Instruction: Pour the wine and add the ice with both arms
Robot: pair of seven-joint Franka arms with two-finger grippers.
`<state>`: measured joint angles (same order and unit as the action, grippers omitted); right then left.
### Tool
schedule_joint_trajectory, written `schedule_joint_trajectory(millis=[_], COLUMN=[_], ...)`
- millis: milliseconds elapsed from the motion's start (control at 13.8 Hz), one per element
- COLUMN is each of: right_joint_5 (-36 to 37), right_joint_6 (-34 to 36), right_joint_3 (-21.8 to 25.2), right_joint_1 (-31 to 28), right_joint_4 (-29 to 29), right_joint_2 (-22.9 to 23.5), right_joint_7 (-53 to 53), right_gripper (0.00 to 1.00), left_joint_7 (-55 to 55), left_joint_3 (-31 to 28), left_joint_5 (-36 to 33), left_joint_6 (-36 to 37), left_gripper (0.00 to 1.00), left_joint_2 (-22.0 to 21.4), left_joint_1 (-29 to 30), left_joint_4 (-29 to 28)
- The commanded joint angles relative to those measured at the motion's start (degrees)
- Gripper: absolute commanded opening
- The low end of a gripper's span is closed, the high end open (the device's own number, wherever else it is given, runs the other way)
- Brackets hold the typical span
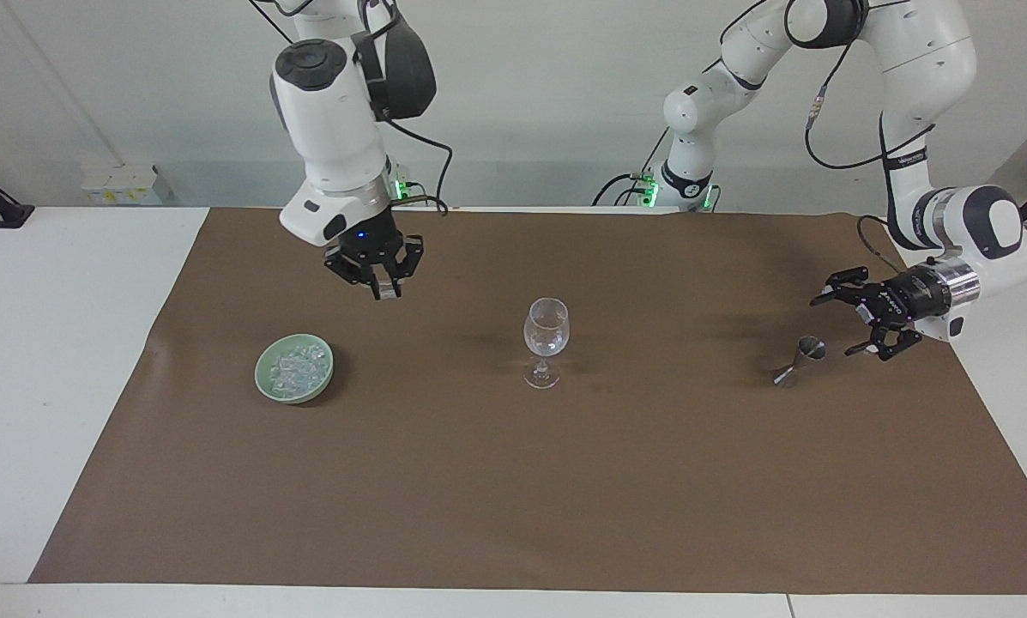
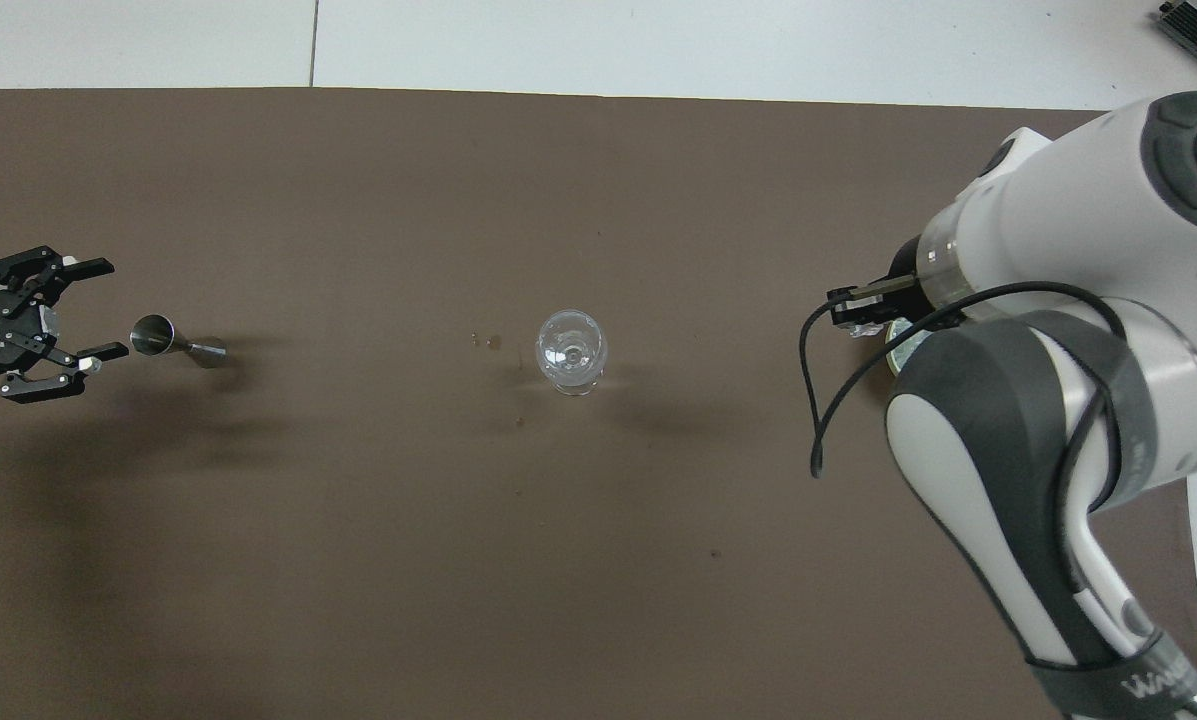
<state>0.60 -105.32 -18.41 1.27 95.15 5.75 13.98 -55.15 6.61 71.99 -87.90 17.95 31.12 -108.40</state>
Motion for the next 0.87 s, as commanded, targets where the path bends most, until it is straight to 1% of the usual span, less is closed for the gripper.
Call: schedule_joint_trajectory(millis=[0, 217, 433, 506, 650, 795], right_joint_5=[-0.77, -0.77, -0.51, 0.01, 0.28, 0.37], right_joint_6=[-3.82, -10.84, -17.09, -18.07, -19.83, -22.54], right_joint_3=[-3.81, -8.81, -11.46, -12.43, -12.70, -12.70], right_joint_1=[-0.84, -0.75, 0.74, 1.27, 1.98, 3.29], right_joint_4=[-0.66, -0.31, -0.31, -0.40, -0.31, -0.57], right_joint_2=[0.93, 3.03, 5.14, 6.02, 6.73, 8.30], right_joint_7=[6.74, 16.92, 24.32, 25.65, 26.71, 26.89], right_gripper=[0.00, 0.00, 0.00, 0.00, 0.00, 0.00], left_joint_7=[-1.19, -1.63, -1.45, -1.10, 0.13, 3.36], left_joint_3=[-0.46, -0.37, -0.28, -0.28, -0.20, -0.02], left_joint_5=[-3.95, -7.56, -12.48, -14.23, -20.10, -26.26], left_joint_6=[-2.44, -3.06, -8.06, -9.03, -10.88, -10.89], left_gripper=[1.00, 1.00, 1.00, 1.00, 1.00, 1.00], left_joint_2=[-3.70, -6.16, -9.42, -10.12, -11.27, -11.53], left_joint_1=[-2.64, -5.97, -10.10, -11.42, -13.44, -14.77], left_joint_4=[1.61, 4.68, 6.79, 7.58, 9.69, 12.67])
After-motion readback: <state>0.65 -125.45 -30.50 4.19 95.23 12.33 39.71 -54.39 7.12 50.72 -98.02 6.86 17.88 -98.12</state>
